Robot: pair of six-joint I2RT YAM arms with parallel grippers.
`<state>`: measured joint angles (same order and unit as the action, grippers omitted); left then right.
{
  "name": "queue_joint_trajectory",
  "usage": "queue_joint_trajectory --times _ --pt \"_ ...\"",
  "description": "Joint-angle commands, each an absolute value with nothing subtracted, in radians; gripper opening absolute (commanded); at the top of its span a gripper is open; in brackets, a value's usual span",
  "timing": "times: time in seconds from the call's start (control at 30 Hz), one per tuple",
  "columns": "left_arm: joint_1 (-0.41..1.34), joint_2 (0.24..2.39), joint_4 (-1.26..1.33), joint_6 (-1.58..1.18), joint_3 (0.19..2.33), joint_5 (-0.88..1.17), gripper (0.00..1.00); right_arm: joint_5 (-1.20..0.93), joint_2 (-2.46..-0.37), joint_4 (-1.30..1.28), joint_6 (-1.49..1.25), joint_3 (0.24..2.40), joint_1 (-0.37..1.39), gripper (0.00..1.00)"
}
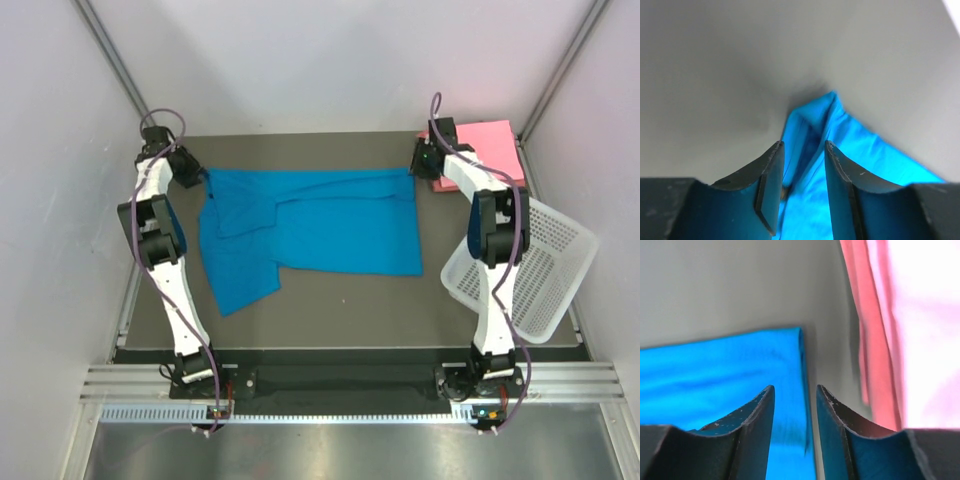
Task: Fold and stack the t-shirts
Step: Fold the tshirt
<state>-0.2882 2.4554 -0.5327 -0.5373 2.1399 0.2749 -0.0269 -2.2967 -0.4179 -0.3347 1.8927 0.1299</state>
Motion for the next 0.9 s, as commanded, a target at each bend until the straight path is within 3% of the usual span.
queue_joint_trajectory --times 0.0,0.13,0.5,0.87 --pt "-0.299 2.327 -0.673 -0.492 2.096 0.201 0.43 -0.028 -2.143 -0.448 -0.341 1.861 0.12 0.4" --pt "-0.298 2.196 -0.657 -0.482 1.919 0.239 0.42 -0.058 -2.066 -0.42 -0.334 1.729 0.132 0.39" --pt "-0.281 1.916 -0.624 -0.466 1.553 0.304 0.41 -0.083 -2.036 -0.416 -0.313 1.618 0.169 0.39" --pt "-0.259 1.901 -0.563 -0.471 1.358 0.391 0.42 -0.101 -2.082 -0.382 -0.313 1.614 0.178 0.38"
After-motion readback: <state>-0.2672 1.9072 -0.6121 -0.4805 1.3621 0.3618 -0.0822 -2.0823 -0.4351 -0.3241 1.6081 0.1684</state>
